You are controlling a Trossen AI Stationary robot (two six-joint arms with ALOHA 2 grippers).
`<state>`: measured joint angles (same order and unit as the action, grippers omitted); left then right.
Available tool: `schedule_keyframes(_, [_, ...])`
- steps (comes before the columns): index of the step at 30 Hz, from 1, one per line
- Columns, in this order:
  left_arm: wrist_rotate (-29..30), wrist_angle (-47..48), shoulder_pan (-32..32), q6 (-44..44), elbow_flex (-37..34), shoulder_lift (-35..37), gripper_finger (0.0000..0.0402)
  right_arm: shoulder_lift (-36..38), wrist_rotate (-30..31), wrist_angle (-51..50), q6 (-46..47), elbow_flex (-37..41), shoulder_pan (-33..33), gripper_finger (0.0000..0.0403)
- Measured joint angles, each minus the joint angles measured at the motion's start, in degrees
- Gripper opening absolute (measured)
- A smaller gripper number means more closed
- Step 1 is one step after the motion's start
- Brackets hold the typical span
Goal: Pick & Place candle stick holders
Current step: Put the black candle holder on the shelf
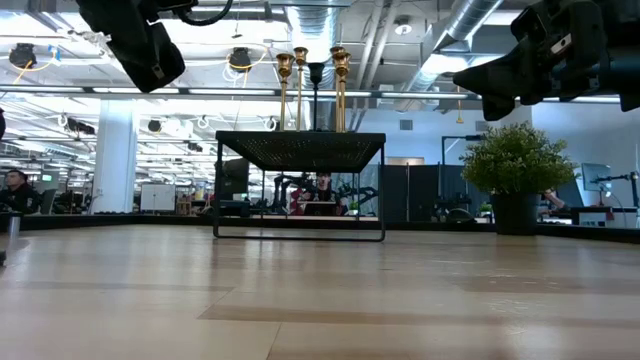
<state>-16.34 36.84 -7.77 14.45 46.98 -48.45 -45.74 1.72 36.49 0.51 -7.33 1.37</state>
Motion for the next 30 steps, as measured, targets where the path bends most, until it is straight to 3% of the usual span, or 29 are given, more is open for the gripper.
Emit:
schedule_keyframes(4, [2.2, -2.1, 0.0, 0.6, 0.0, 0.0, 0.0087, 0.0, 0.0, 0.0, 0.0, 0.0, 0.0, 0.0])
schedule_keyframes(9, [2.3, -11.5, -1.9, -13.4, -2.0, 1.7, 0.0087, 0.0, 0.0, -0.7, 0.0, 0.0, 0.0, 0.0])
schedule_keyframes(13, [1.7, -15.4, -3.8, -16.5, -3.5, 4.9, 0.0087, 0.0, 0.0, -2.4, -0.3, 0.0, 0.0, 0.0])
schedule_keyframes(20, [4.3, -16.1, -7.2, -17.0, -9.9, 17.6, 0.0087, 0.0, 0.0, -3.1, -0.9, 0.0, 0.0, 0.0])
schedule_keyframes(26, [6.0, -23.6, -7.7, -17.5, -19.5, 30.4, 0.0087, 0.0, 0.0, -2.8, 0.0, 0.0, 0.0, 0.0])
schedule_keyframes(30, [6.0, -27.9, -7.7, -17.7, -26.1, 35.0, 0.0087, 0.0, 0.0, -2.8, 0.9, 0.0, 0.0, 0.0])
